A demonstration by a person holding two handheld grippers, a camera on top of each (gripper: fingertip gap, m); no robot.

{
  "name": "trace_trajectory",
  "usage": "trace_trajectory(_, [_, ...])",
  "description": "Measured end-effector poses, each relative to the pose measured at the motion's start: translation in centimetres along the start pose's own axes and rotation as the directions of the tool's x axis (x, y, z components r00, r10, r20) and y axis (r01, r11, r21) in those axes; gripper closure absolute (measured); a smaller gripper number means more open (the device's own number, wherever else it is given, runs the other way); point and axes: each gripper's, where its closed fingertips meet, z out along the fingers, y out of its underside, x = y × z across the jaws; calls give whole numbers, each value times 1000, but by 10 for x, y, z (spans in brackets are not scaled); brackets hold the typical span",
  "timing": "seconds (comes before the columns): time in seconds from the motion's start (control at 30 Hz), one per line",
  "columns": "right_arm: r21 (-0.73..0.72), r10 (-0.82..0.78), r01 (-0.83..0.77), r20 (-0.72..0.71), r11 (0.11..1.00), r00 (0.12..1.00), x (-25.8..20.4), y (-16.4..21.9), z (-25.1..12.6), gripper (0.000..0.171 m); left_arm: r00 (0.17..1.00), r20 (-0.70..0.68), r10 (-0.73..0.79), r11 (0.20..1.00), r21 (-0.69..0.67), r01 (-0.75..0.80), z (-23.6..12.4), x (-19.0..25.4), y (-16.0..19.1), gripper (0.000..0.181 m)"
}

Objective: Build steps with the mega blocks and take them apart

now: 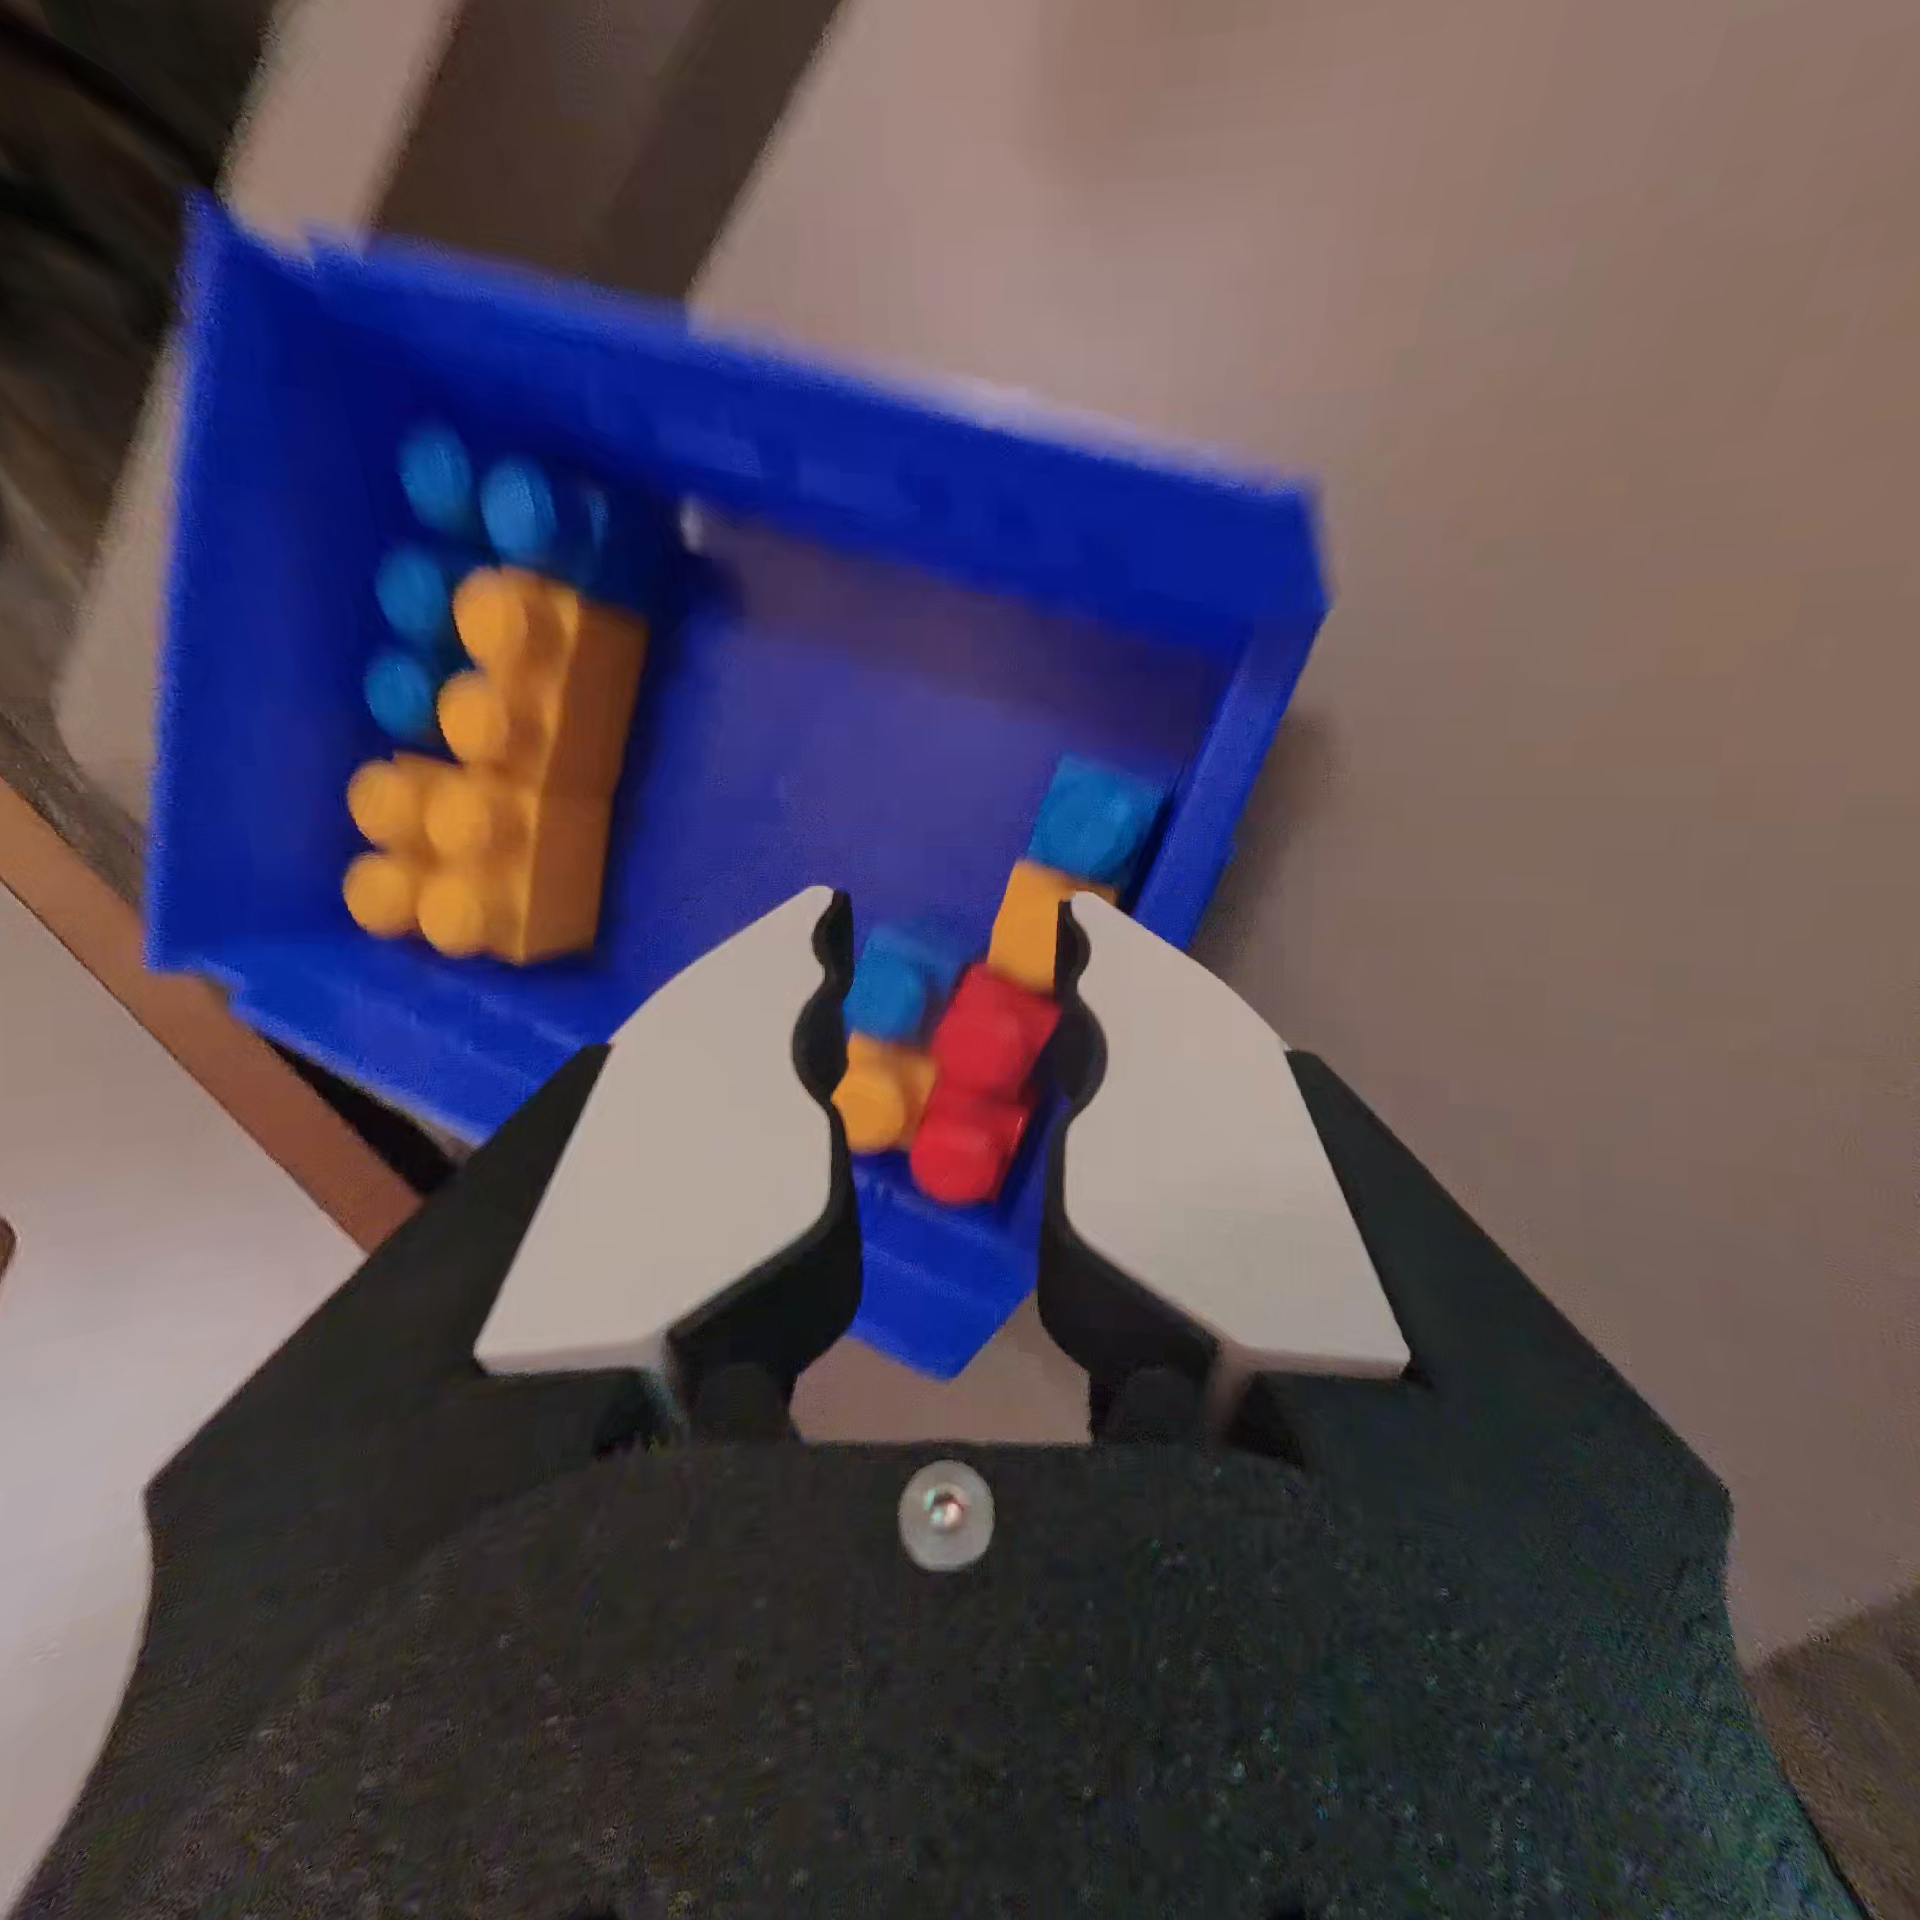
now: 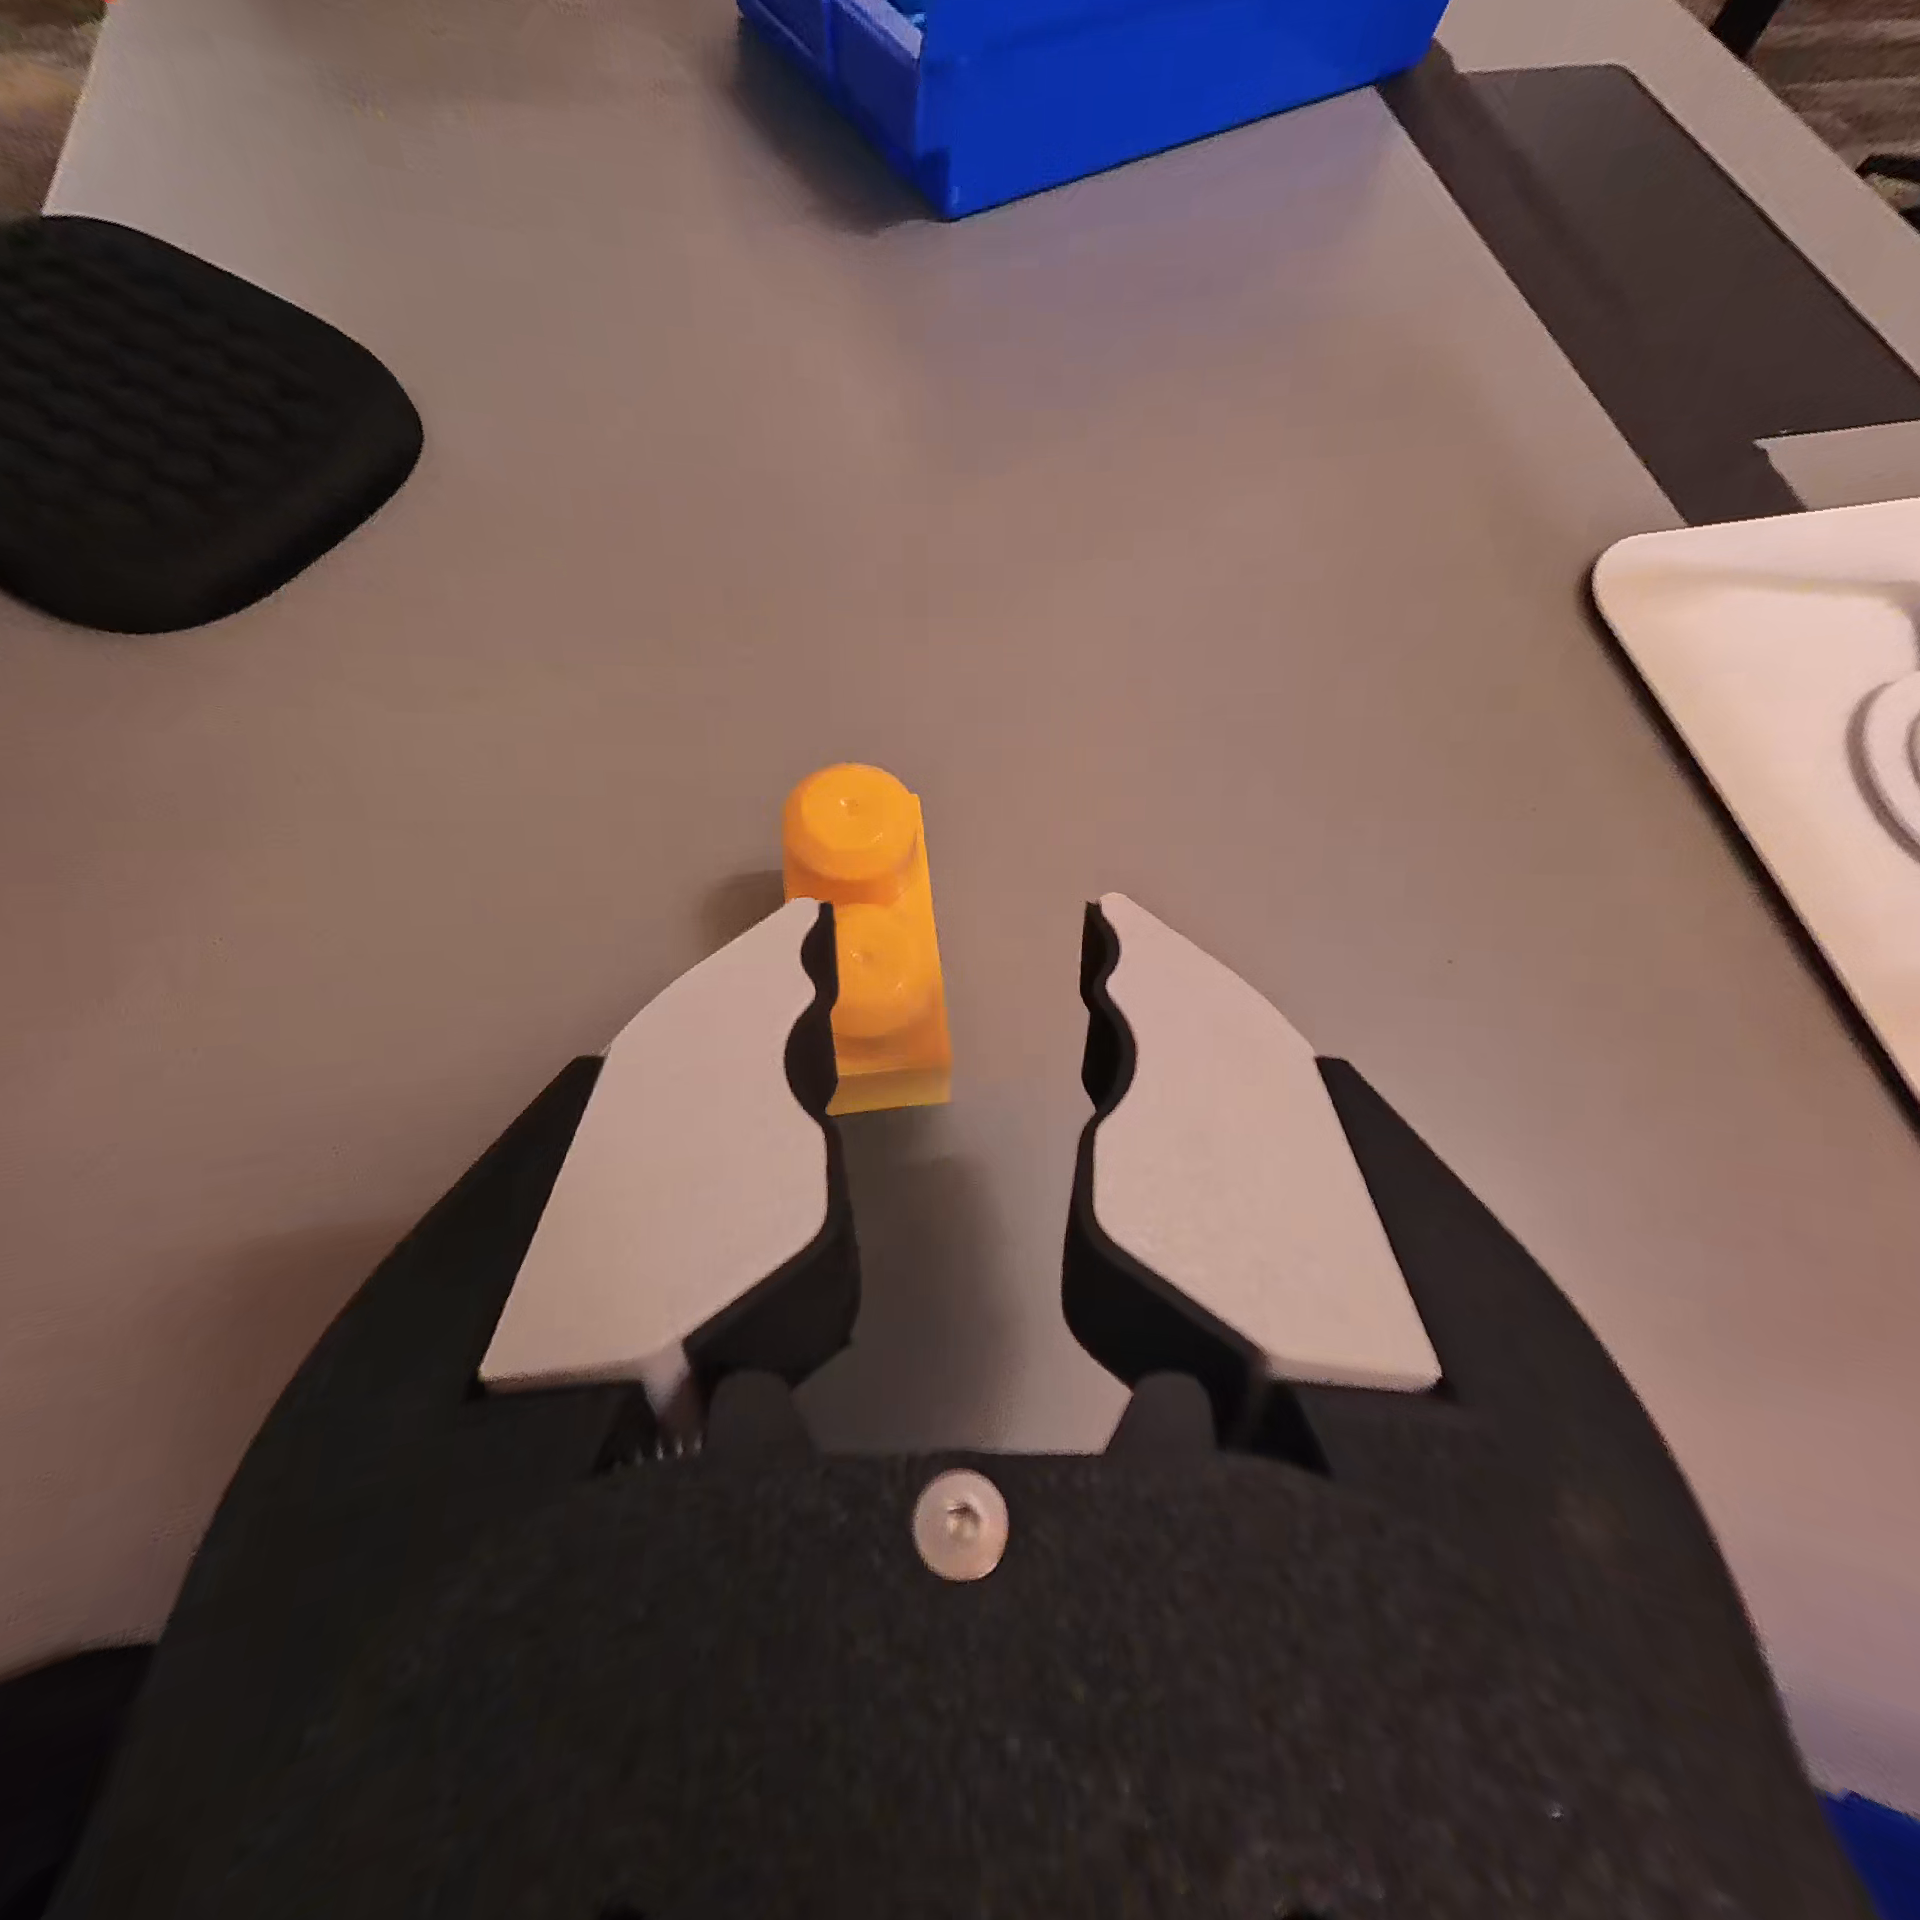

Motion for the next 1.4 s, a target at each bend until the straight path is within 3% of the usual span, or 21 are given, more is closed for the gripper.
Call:
trace_trajectory(0.1, [12, 16, -16, -1, 1000, 1000, 2, 0, 0, 127, 998, -48, -46, 979, -202, 36, 25, -15, 43, 142])
trace_trajectory(0.2, [23, 22, -22, -2, 999, 1000, 3, 0, -1, 128, 995, -65, -77, 946, -320, 52, 45, -24, 68, 140])
trace_trajectory(0.53, [46, 33, -33, -3, 998, 999, 6, -2, -2, 131, 976, -128, -177, 916, -385, 116, 77, -25, 78, 144])
trace_trajectory(0.57, [46, 33, -32, -5, 998, 999, 6, -2, -2, 132, 978, -122, -171, 916, -385, 112, 80, -26, 78, 151])
trace_trajectory(0.73, [53, 30, -29, -14, 998, 999, 8, -3, -3, 133, 994, -59, -97, 944, -322, 74, 70, -37, 62, 151])
trace_trajectory(0.93, [63, 33, -32, -24, 998, 999, 10, -3, -6, 133, 995, 92, -36, 993, -113, 47, 11, -52, -1, 151])
trace_trajectory(1.13, [63, 42, -41, -27, 997, 999, 12, -2, -8, 133, 991, 17, 132, 991, -38, -132, -29, 26, -84, 152])
trace_trajectory(1.4, [44, 54, -54, 6, 998, 999, 8, 5, -13, 133, 890, -240, 388, 908, -62, -413, 23, 187, -144, 152])
